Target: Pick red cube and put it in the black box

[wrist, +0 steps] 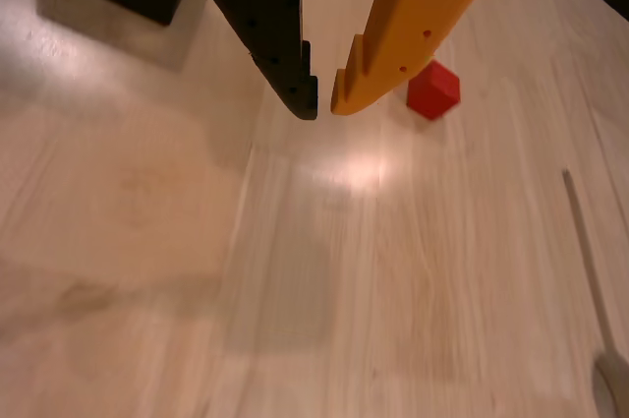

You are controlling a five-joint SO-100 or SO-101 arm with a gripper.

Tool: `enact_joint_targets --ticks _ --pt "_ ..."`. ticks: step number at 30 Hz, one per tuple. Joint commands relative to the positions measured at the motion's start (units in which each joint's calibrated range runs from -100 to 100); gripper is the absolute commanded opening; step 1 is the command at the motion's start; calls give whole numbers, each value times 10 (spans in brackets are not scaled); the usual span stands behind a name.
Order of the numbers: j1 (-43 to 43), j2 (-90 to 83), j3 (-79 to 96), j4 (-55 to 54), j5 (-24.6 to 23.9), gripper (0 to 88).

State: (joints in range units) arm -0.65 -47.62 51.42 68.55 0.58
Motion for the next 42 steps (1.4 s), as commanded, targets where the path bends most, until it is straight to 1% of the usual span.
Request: enact_joint_targets --ticks 1,5,12,16,21,25,29,31,35,40,42 --pt "-17 38 -73 0 -2 12" --pt "-45 100 -128 0 -2 12" --pt "-112 244 -221 1 -48 12" --pt "-122 308 -288 -5 -83 13" --pt "-145 399 -369 -3 -96 13" --pt "-168 460 -425 -6 -126 13" --pt "-173 513 -492 -1 -168 14" --pt "-174 533 -518 -1 -185 42" --pt "-191 563 -555 -7 -192 149" --pt "-209 627 -622 -2 -193 161" --pt "-214 649 -647 -1 -201 164"
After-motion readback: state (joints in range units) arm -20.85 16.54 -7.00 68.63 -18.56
